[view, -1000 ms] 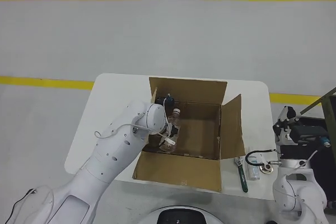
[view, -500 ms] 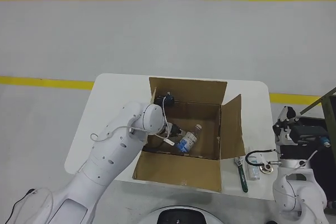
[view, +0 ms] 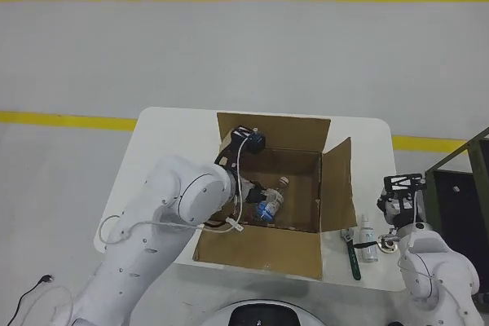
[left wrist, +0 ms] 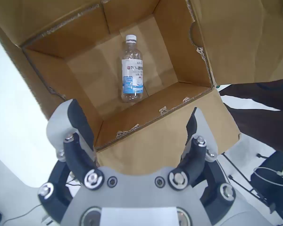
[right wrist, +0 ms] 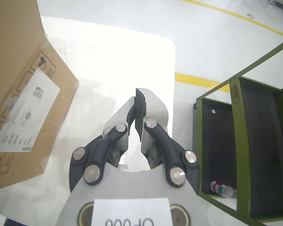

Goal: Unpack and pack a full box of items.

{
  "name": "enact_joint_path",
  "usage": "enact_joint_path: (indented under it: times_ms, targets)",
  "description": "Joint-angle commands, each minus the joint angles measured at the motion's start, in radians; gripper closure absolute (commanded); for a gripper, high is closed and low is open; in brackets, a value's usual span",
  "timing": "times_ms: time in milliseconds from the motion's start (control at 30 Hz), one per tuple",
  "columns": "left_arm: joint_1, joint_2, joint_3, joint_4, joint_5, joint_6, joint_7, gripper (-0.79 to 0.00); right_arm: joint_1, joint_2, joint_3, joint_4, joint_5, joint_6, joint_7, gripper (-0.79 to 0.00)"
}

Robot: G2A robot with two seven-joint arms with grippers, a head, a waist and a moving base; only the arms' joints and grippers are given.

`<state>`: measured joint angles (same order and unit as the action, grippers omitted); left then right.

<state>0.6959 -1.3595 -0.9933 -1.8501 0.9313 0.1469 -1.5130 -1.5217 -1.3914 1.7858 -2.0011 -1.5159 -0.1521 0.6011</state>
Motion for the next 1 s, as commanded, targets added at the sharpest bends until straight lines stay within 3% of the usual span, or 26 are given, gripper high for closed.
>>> enact_joint_path:
  times_ms: [0,367,433,567,667,767,967]
  targets:
    - [0.022,0.007,-0.023,-0.038,-0.003,-0.021,-0.005,-0.785,0.001,0.000,-0.001,0.000,-0.004,0.004,-0.001,0.000]
    - [0.128,0.032,-0.118,-0.157,0.033,-0.063,0.092,-0.785,-0.024,0.005,-0.013,-0.035,-0.044,-0.031,-0.012,0.000]
    - [0.147,0.036,-0.139,-0.174,0.044,-0.058,0.120,-0.785,-0.032,0.007,-0.019,-0.057,-0.093,-0.030,0.065,0.000]
    - [0.183,0.045,-0.163,-0.202,0.113,-0.060,0.152,-0.785,-0.004,0.013,-0.028,-0.087,-0.146,-0.065,0.371,0.000]
    - [0.207,0.050,-0.169,-0.205,0.161,-0.059,0.163,-0.785,0.037,0.019,-0.036,-0.094,-0.126,-0.152,0.547,0.000]
    - [0.221,0.051,-0.173,-0.216,0.166,-0.056,0.175,-0.785,0.054,0.024,-0.026,-0.097,-0.079,-0.205,0.614,0.000]
    - [0.232,0.054,-0.182,-0.225,0.190,-0.041,0.181,-0.785,0.060,0.026,-0.017,-0.083,-0.062,-0.193,0.617,0.000]
